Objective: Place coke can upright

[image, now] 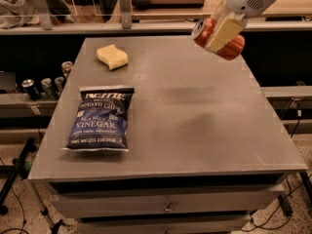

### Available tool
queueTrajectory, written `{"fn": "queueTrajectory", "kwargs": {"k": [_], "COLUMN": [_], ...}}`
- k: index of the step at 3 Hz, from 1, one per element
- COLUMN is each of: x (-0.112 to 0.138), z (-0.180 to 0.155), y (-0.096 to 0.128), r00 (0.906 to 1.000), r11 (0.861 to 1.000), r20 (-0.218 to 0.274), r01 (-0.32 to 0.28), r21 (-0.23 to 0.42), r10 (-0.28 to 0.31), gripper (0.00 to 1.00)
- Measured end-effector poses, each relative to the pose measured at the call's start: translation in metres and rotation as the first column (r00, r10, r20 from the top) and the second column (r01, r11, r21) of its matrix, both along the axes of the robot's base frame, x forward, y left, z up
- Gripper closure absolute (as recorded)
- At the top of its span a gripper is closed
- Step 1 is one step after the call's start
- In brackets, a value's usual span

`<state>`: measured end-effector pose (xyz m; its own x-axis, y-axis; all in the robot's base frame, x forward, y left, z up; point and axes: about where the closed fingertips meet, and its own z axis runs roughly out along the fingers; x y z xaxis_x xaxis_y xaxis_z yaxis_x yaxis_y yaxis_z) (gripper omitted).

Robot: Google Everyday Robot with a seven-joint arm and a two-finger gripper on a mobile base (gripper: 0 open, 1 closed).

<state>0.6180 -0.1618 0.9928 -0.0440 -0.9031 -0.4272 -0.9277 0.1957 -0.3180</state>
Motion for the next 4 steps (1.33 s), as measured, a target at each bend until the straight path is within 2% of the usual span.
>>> {"fn": "queueTrajectory", "kwargs": {"k": [1,2,3,4], "x": [-0.01,-0.017,-0.02,-0.022], "z": [0.007,0.007,0.004,0.002], "y": [0.004,0.008,0.013,0.016], "r00": [0.9971,0.99,0.9824,0.9776], "r11": [0.991,0.965,0.924,0.885], "r20": [-0.052,-0.118,-0.175,-0.206], "r01": [0.062,0.104,0.126,0.135], "r21": [0.12,0.242,0.362,0.445], "r10": [-0.057,-0.078,-0.065,-0.046], "gripper": [1.0,1.0,1.0,1.0]}}
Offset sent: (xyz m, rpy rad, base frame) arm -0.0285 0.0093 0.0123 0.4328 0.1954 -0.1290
